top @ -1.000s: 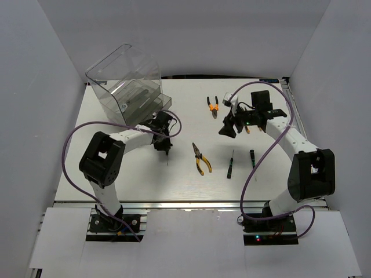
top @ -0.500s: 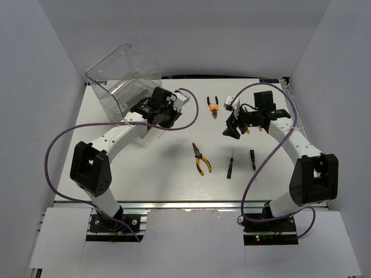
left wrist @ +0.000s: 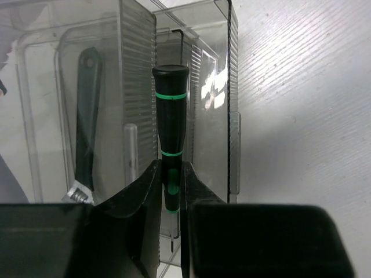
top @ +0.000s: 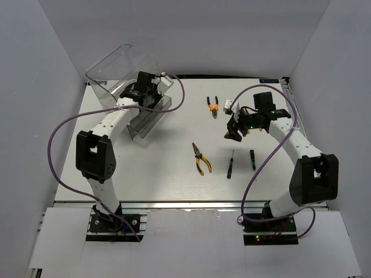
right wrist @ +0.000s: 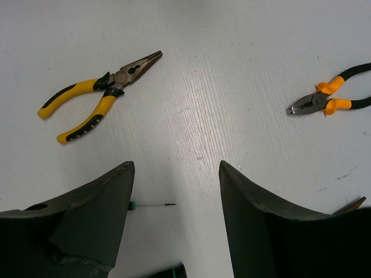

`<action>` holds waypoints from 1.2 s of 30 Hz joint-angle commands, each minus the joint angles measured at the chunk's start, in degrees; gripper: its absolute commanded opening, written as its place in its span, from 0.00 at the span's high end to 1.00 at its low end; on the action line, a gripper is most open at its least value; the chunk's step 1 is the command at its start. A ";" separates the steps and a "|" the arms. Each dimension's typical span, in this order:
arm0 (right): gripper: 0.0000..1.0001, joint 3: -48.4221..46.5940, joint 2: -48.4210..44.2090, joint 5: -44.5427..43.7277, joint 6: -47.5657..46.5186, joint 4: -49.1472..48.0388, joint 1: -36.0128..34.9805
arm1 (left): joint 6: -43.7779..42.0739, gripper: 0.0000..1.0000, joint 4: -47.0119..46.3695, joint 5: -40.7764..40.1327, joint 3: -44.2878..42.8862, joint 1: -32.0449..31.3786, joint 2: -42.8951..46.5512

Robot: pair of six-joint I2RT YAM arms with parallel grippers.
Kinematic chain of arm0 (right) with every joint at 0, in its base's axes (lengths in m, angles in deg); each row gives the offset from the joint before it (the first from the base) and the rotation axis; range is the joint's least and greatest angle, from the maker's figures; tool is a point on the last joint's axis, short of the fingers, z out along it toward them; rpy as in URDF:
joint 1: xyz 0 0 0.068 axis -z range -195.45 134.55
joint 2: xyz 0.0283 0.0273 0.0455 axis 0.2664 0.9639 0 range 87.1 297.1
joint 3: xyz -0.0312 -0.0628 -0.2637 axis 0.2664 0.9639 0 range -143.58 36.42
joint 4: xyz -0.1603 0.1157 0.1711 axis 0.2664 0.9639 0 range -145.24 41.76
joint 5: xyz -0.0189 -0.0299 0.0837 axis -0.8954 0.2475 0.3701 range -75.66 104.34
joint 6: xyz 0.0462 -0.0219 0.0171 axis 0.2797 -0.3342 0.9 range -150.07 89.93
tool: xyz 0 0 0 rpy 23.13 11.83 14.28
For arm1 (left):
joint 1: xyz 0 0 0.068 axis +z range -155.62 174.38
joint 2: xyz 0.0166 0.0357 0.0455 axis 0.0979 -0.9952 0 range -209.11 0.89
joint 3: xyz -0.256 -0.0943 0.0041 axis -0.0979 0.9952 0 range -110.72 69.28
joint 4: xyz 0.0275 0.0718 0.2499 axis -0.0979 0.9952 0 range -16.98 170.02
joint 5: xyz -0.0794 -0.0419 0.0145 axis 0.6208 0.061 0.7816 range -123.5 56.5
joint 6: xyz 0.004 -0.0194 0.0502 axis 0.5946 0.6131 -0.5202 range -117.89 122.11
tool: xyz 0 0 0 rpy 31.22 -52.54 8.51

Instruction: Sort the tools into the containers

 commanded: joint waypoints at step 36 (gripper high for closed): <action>0.33 18.09 -7.98 -44.78 36.18 -2.96 2.47 | 43.26 0.02 -11.17 2.13 26.72 -2.20 36.62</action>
